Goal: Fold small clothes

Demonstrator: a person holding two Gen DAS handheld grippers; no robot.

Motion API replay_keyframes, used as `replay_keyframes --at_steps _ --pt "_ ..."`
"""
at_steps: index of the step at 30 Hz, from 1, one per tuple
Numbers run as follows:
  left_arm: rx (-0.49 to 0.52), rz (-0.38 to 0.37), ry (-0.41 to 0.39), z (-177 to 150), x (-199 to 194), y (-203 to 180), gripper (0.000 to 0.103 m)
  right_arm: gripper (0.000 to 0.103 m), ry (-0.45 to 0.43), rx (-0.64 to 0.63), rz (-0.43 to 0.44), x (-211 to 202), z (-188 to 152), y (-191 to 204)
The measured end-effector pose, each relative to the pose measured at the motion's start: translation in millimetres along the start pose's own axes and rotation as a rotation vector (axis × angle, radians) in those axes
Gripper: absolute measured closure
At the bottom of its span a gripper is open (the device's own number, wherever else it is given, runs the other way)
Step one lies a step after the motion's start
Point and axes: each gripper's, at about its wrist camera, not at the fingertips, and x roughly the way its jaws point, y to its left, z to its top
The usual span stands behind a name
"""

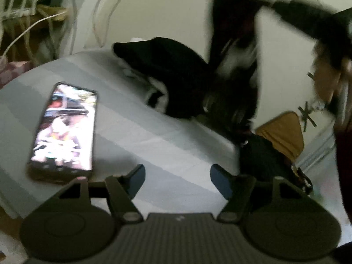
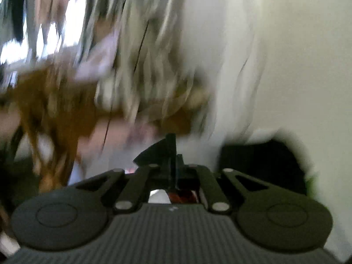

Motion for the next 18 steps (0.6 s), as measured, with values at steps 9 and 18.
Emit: replay_keyframes --at_steps 9,18 --pt "0.123 -0.073 0.032 14 38 -65 0.029 0.096 -0.284 0.122 -0.449 -165 7 -85" --pt "0.245 -0.126 0.068 62 123 -133 0.023 0.096 -0.314 0.483 -0.782 -308 -159 -177"
